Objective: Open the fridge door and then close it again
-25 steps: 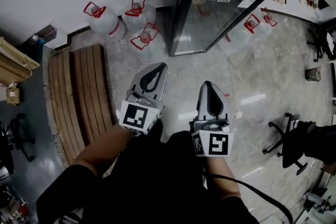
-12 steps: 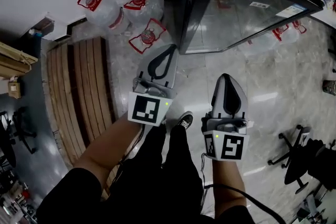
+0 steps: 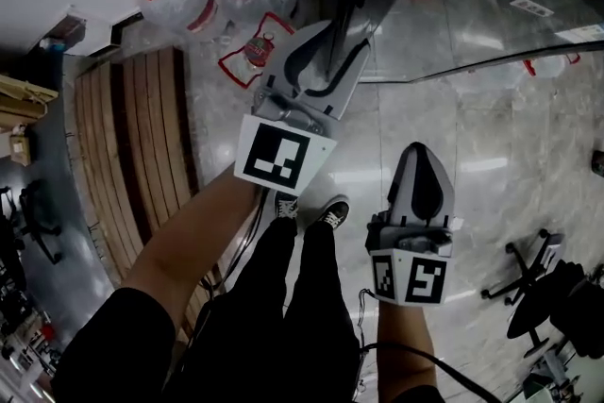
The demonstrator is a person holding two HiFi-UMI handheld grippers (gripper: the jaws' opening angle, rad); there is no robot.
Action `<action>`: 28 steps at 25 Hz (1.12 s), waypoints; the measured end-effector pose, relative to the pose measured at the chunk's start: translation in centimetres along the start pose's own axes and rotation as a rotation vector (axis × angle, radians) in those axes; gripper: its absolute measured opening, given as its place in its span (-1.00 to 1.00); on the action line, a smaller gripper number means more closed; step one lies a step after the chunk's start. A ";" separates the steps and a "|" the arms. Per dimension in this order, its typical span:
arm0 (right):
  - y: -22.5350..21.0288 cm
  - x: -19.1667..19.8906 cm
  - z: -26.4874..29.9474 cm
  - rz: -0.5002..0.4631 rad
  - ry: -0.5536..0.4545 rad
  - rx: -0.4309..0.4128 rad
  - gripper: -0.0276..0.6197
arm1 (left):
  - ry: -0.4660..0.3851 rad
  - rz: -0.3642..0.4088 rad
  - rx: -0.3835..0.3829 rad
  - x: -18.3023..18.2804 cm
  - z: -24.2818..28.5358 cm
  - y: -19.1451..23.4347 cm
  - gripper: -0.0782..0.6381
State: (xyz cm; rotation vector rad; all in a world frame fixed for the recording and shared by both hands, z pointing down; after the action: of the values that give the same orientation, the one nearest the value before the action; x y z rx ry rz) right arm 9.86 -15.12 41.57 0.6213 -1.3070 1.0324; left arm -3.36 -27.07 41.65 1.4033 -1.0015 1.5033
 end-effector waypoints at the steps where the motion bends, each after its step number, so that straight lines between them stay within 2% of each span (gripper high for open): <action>1: -0.2 0.3 0.2 0.005 0.004 0.001 -0.87 | -0.009 -0.003 -0.010 0.0 0.4 0.0 -0.39; 9: -0.9 0.4 0.9 0.012 0.002 -0.002 -0.87 | -0.054 0.001 -0.036 -0.1 2.4 -0.6 -0.38; 16: -2.0 0.8 0.0 0.031 -0.010 0.037 -0.87 | -0.042 0.003 -0.088 0.1 2.3 -0.4 -0.44; 21: -2.3 1.0 -1.1 0.042 -0.013 0.066 -0.87 | -0.042 -0.011 -0.091 -0.1 1.8 -0.6 -0.48; 23: -2.2 0.8 -1.4 0.039 -0.018 0.071 -0.87 | -0.066 0.016 -0.073 -0.3 0.6 -1.3 -0.49; 26: -2.1 0.6 -2.0 0.027 -0.022 0.078 -0.87 | -0.018 0.079 -0.030 0.6 -2.7 -3.6 -0.53; 28: -2.2 0.5 -2.8 0.022 -0.026 0.093 -0.87 | 0.007 0.051 -0.027 0.9 -4.9 -5.4 -0.56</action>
State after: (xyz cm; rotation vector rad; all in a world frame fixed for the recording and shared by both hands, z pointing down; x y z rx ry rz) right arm 13.10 -13.62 41.90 0.6934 -1.2966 1.1114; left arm 0.04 -20.59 42.35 1.3618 -1.0568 1.5249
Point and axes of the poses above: the fingertips, and each gripper's own axes: z forward along the fingers, y to its left, x out of its underside, the point moved 4 cm from there along -z, backward along the fingers, and after that the axes turned 14 degrees about -x, right-handed, at the moved point
